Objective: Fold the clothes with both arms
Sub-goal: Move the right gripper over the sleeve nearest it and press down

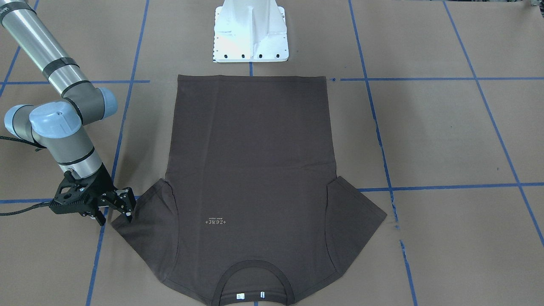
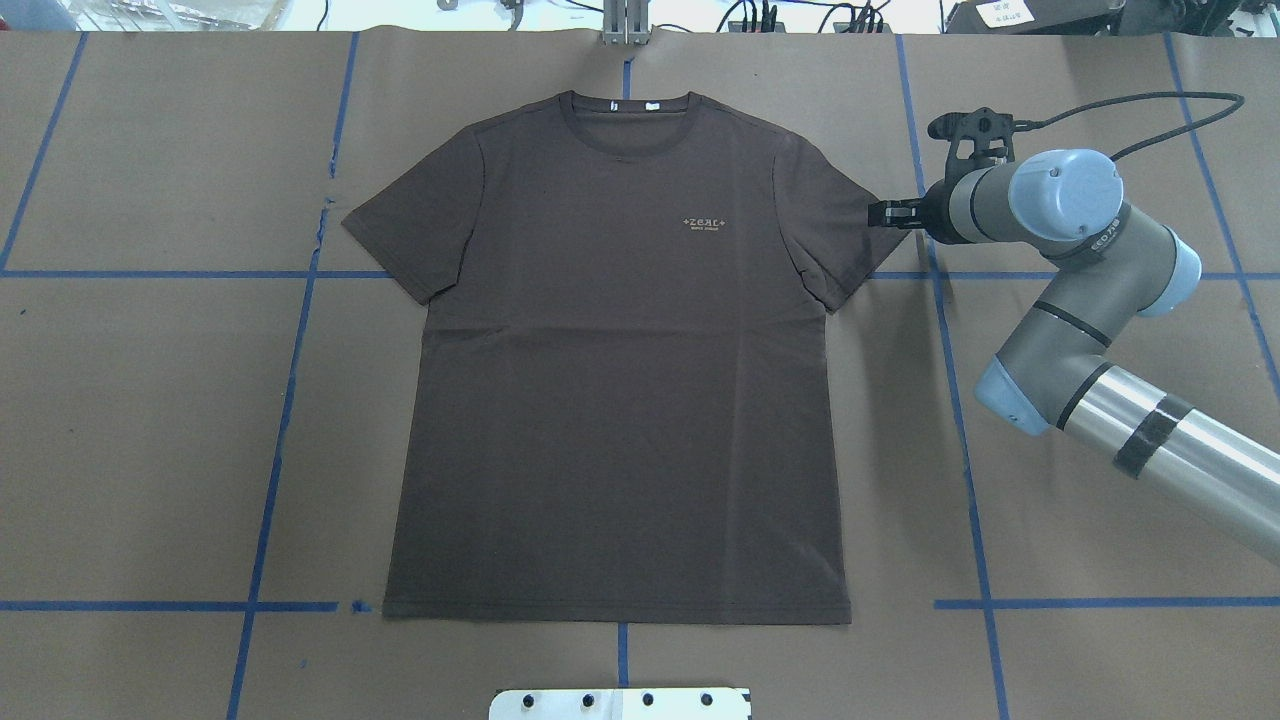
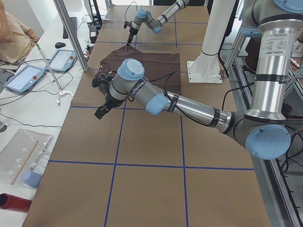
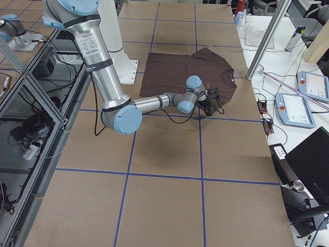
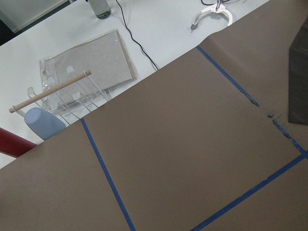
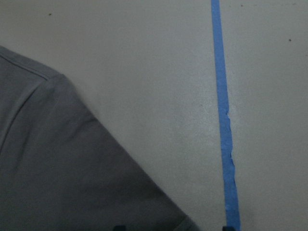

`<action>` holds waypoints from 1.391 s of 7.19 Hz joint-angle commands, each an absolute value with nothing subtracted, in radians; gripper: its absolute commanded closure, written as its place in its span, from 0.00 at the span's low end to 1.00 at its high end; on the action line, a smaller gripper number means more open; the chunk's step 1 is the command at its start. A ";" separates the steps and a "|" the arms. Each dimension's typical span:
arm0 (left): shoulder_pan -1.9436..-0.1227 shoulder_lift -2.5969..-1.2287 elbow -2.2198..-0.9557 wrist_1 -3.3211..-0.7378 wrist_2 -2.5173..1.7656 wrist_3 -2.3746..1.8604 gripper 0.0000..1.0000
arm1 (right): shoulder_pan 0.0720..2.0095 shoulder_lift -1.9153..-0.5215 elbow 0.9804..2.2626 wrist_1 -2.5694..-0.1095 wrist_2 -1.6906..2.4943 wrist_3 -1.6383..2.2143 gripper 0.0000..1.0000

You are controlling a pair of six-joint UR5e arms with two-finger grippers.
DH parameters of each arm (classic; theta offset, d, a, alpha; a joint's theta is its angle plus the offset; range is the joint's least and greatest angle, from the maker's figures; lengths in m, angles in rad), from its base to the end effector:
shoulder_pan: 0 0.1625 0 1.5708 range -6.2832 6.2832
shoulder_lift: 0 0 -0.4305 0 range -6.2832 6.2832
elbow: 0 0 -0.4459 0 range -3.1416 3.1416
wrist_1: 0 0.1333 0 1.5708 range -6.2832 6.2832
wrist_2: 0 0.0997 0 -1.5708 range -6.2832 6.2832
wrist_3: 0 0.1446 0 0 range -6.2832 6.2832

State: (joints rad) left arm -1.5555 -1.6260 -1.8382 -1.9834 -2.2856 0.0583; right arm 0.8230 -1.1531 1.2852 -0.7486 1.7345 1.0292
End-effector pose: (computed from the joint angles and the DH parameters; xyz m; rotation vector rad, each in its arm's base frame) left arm -0.0294 -0.5944 0.4651 0.7189 0.6677 0.3302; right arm -0.4572 -0.6544 0.4984 0.4837 -0.8352 0.1811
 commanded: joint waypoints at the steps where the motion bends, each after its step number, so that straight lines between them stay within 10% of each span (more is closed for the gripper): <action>1: -1.555 -1.625 -1.839 -1.983 -2.286 0.058 0.00 | 0.821 -1.152 1.275 -0.749 1.729 1.029 0.27; 5: -1.557 -1.624 -1.841 -1.983 -2.286 0.058 0.00 | 0.816 -1.147 1.267 -0.749 1.729 1.029 0.32; 9: -1.555 -1.624 -1.839 -1.983 -2.286 0.058 0.00 | 0.816 -1.143 1.267 -0.752 1.727 1.057 1.00; 10: -1.557 -1.624 -1.839 -1.983 -2.286 0.060 0.00 | 0.816 -1.128 1.269 -0.756 1.729 1.060 1.00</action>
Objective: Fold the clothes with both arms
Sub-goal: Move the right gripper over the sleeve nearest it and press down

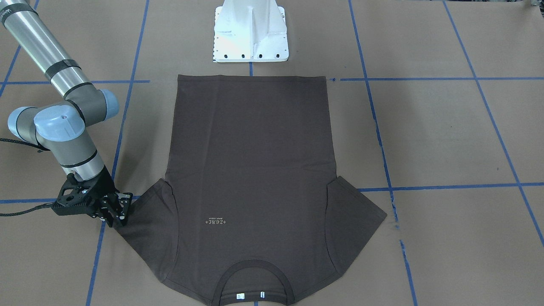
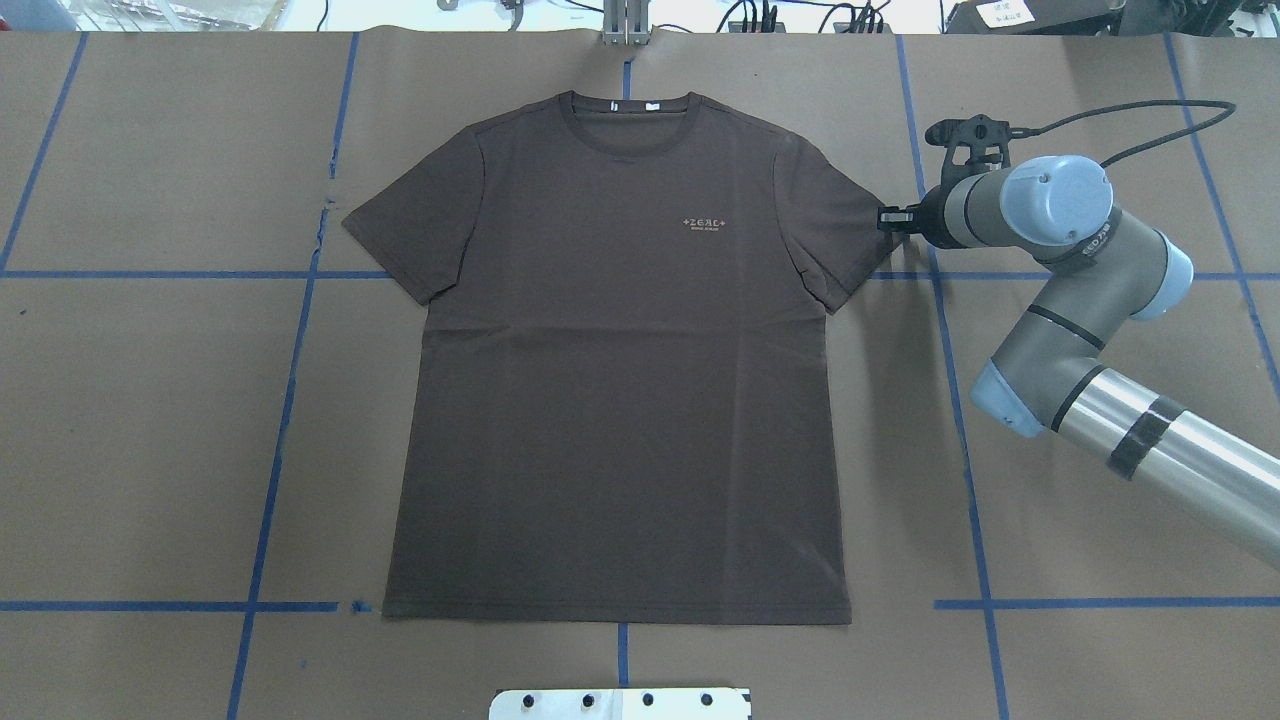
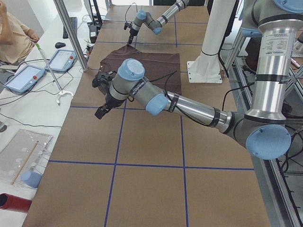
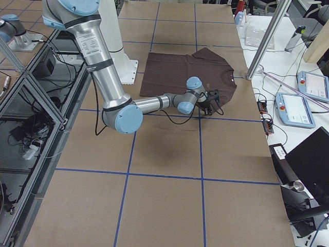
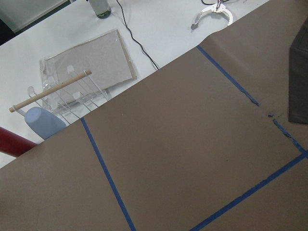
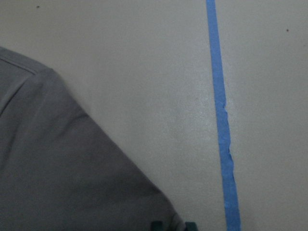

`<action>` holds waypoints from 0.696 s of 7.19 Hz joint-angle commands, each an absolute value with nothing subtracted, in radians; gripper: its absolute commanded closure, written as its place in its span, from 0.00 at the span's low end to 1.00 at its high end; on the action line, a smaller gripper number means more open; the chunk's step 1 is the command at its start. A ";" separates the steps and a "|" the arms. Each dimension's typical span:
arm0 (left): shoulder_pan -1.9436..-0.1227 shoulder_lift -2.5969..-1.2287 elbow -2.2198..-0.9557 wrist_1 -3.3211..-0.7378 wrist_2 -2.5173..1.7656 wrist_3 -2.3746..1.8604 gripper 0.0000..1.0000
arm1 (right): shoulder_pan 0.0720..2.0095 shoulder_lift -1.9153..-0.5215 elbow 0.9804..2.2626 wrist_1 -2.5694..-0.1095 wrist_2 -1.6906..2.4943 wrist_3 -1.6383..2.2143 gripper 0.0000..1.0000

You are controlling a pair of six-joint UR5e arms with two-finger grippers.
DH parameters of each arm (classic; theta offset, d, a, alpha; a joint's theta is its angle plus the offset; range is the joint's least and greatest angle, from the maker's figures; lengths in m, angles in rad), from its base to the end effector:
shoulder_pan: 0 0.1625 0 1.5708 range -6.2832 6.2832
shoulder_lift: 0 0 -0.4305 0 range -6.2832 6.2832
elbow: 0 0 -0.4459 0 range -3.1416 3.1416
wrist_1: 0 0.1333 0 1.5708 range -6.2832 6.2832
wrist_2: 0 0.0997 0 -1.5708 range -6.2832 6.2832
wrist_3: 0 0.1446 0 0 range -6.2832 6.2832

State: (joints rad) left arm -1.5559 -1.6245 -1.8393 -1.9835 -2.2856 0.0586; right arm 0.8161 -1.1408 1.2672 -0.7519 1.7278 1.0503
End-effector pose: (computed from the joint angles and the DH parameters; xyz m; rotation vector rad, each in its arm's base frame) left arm -0.0297 -0.5938 0.4653 0.7188 0.6675 0.3300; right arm -0.4646 -0.6557 0.5004 0.4713 -0.8316 0.1986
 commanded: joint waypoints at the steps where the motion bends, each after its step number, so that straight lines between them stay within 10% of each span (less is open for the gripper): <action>1: -1.557 -1.624 -1.839 -1.983 -2.286 0.060 0.00 | 0.816 -1.097 1.273 -0.790 1.729 1.060 1.00; 5: -1.555 -1.624 -1.839 -1.983 -2.286 0.057 0.00 | 0.772 -0.927 1.310 -1.026 1.657 1.152 1.00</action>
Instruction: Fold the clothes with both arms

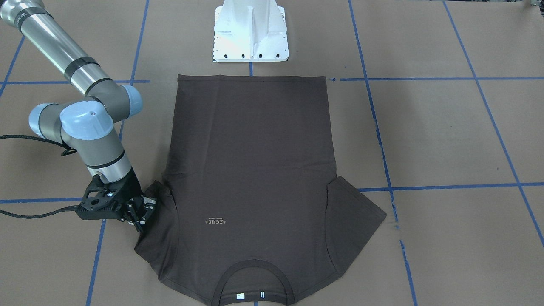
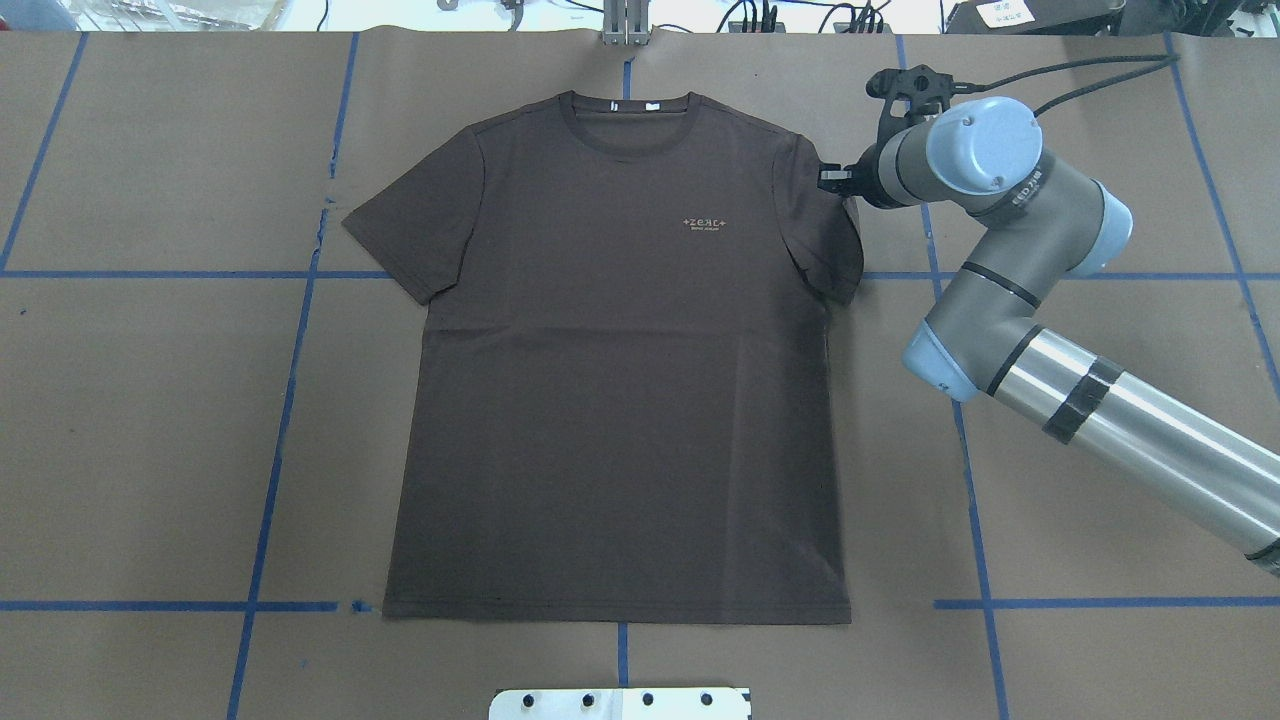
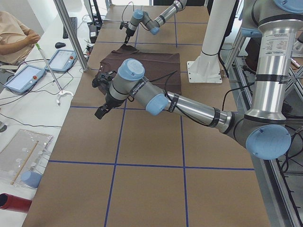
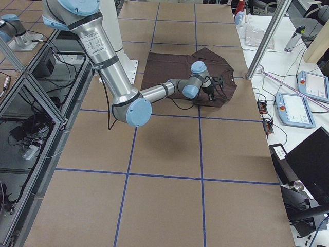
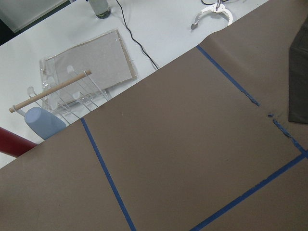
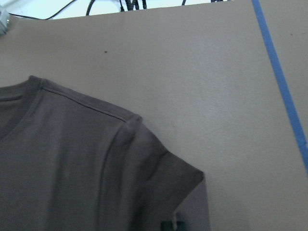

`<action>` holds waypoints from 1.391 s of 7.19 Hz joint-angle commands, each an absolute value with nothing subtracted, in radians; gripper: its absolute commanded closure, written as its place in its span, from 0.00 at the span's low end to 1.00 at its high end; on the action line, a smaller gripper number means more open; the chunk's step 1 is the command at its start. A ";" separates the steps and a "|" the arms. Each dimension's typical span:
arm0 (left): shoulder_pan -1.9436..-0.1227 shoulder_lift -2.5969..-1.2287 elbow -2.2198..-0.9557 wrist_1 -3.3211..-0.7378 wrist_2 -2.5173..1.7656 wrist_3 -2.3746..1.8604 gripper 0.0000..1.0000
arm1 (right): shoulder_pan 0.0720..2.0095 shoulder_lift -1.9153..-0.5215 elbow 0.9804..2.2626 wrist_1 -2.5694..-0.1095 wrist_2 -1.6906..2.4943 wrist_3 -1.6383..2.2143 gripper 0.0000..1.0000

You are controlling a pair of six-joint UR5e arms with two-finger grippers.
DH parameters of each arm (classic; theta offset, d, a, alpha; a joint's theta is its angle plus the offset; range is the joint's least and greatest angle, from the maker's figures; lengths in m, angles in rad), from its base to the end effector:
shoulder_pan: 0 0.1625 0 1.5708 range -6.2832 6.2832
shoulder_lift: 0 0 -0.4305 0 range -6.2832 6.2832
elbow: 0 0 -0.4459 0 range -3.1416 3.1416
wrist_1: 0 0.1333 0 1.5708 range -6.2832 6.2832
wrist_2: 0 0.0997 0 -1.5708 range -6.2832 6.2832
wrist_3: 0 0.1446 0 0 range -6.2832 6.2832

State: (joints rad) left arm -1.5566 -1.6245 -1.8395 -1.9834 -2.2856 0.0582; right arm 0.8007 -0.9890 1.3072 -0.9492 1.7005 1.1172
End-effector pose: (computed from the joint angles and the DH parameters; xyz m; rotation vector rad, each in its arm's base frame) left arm -0.0301 -0.5937 0.4652 0.7190 0.6674 0.3290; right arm -0.4988 -0.6790 0.3868 0.4549 -0.8327 0.2598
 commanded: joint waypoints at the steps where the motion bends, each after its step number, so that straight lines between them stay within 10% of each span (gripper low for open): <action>1: -1.555 -1.624 -1.839 -1.983 -2.286 0.058 0.00 | 0.740 -0.886 1.304 -1.067 1.622 1.208 1.00; 4: -1.557 -1.624 -1.839 -1.983 -2.286 0.058 0.00 | 0.703 -0.861 1.282 -1.071 1.563 1.210 1.00; 5: -1.557 -1.624 -1.839 -1.983 -2.286 0.058 0.00 | 0.693 -0.842 1.260 -1.069 1.549 1.209 0.73; 6: -1.557 -1.624 -1.839 -1.983 -2.286 0.057 0.00 | 0.680 -0.825 1.244 -1.071 1.528 1.221 0.13; 10: -1.514 -1.640 -1.835 -2.130 -2.284 -0.047 0.00 | 0.776 -0.745 1.258 -1.226 1.734 1.116 0.00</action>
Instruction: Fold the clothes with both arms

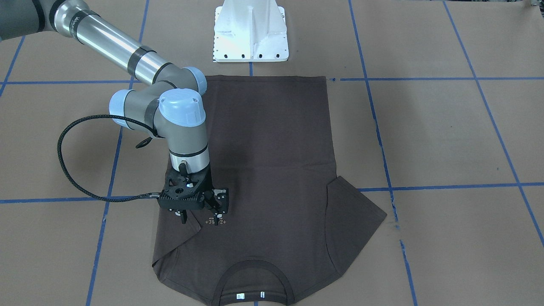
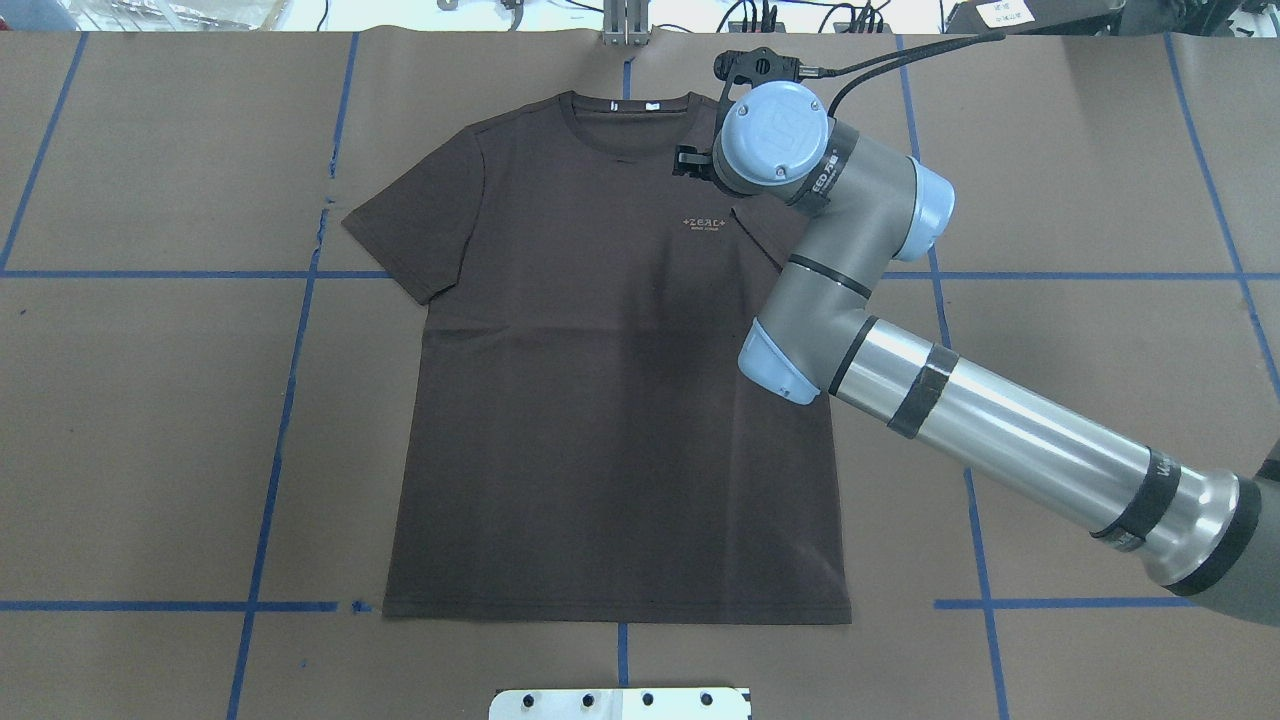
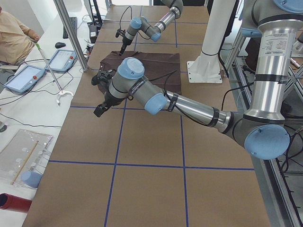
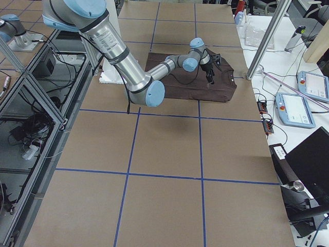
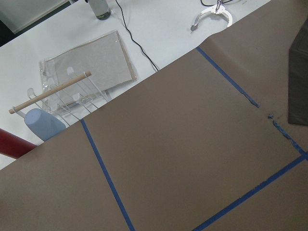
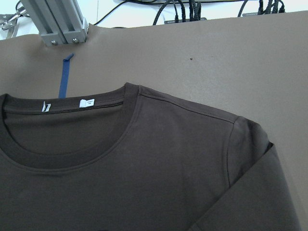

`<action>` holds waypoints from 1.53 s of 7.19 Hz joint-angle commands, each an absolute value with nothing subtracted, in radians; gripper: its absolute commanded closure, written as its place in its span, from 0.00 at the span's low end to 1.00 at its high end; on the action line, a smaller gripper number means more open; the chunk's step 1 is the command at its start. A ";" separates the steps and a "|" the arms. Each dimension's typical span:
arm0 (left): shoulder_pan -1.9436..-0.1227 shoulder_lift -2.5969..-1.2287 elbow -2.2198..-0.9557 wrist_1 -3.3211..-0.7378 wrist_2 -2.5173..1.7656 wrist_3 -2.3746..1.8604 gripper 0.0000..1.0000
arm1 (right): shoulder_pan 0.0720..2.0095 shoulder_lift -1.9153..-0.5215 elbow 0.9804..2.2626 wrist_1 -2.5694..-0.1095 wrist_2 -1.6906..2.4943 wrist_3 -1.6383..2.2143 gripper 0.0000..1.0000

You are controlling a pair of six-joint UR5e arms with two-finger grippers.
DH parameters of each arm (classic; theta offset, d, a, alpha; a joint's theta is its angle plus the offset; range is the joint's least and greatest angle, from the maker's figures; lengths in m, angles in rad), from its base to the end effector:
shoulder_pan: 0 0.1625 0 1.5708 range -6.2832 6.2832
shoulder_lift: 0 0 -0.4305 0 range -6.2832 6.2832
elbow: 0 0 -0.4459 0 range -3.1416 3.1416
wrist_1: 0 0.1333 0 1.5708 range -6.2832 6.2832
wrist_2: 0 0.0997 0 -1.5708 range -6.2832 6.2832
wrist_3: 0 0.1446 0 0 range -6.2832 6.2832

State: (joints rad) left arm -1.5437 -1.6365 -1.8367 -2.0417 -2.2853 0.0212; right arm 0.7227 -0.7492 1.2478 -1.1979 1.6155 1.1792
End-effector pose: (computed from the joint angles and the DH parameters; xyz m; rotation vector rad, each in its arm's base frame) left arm -0.0223 -0.5985 0.4511 0.7663 0.6782 0.3304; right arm -0.5773 -0.6782 0.2591 0.4268 -0.7646 0.2903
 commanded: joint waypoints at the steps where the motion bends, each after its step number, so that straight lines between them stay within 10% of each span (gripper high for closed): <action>1: -1.390 -1.644 -1.815 -2.169 -2.278 -0.172 0.00 | 0.826 -0.783 1.299 -1.227 1.805 1.039 0.00; 4: -1.135 -1.811 -1.702 -2.172 -2.130 -0.600 0.03 | 1.025 -1.006 1.489 -1.230 2.059 0.760 0.00; 7: -0.956 -1.968 -1.478 -2.295 -1.932 -0.965 0.41 | 1.192 -1.136 1.520 -1.221 2.232 0.496 0.00; 11: -0.864 -2.051 -1.260 -2.396 -1.795 -0.996 0.41 | 1.198 -1.160 1.536 -1.215 2.224 0.495 0.00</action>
State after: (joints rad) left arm -0.8978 -2.0300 -1.3061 -2.3843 -1.8345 -0.9912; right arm 1.1970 -1.1526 1.5332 -1.2166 2.2275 0.4966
